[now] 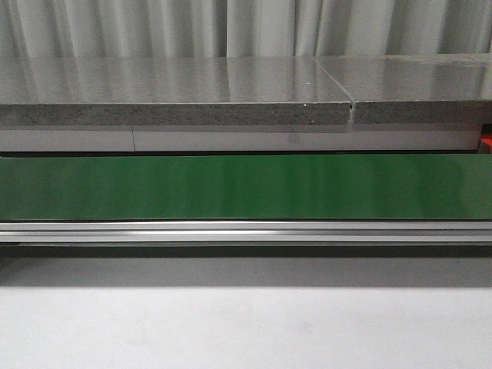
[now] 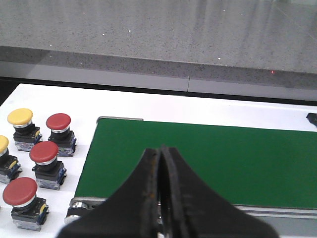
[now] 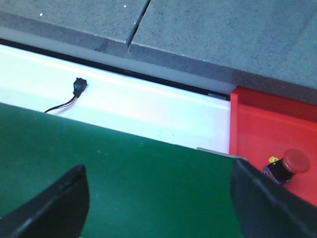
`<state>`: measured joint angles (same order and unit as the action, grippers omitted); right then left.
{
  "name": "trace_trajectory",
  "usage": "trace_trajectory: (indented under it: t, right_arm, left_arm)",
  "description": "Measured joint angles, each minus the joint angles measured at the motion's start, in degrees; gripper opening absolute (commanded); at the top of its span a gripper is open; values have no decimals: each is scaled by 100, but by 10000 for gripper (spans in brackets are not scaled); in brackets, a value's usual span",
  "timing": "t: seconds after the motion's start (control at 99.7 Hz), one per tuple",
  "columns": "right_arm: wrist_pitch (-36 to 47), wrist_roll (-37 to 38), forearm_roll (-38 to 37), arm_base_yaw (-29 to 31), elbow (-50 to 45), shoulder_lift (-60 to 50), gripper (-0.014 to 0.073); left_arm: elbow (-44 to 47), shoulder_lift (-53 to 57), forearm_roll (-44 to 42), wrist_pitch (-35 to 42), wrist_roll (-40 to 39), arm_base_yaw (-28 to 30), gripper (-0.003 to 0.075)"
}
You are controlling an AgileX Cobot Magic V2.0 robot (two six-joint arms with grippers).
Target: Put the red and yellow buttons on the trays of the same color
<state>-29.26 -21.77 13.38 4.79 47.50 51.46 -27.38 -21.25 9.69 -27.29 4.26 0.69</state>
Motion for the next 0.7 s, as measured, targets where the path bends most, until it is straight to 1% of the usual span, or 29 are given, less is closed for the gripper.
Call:
trace_trajectory:
  t: [0.08, 0.13, 0.15, 0.201, 0.301, 0.341, 0.702]
  right_arm:
    - [-50, 0, 0, -13, -277, -287, 353]
    - [-63, 0, 0, -13, -414, -436, 245]
    - [-76, 0, 0, -13, -478, -494, 216]
    - [-98, 0, 0, -13, -611, -614, 102]
    - [-99, -2, 0, -13, -793, -777, -75]
    - [-107, -12, 0, -13, -821, -794, -64]
    - [-120, -11, 0, -13, -842, -819, -68]
  left_arm:
    - [0, 0, 0, 0, 0, 0, -19]
    - [0, 0, 0, 0, 0, 0, -19]
    - [0, 0, 0, 0, 0, 0, -19]
    - [0, 0, 0, 0, 0, 0, -19]
    - [0, 0, 0, 0, 0, 0, -19]
    - [0, 0, 0, 0, 0, 0, -19]
    - [0, 0, 0, 0, -3, 0, -19]
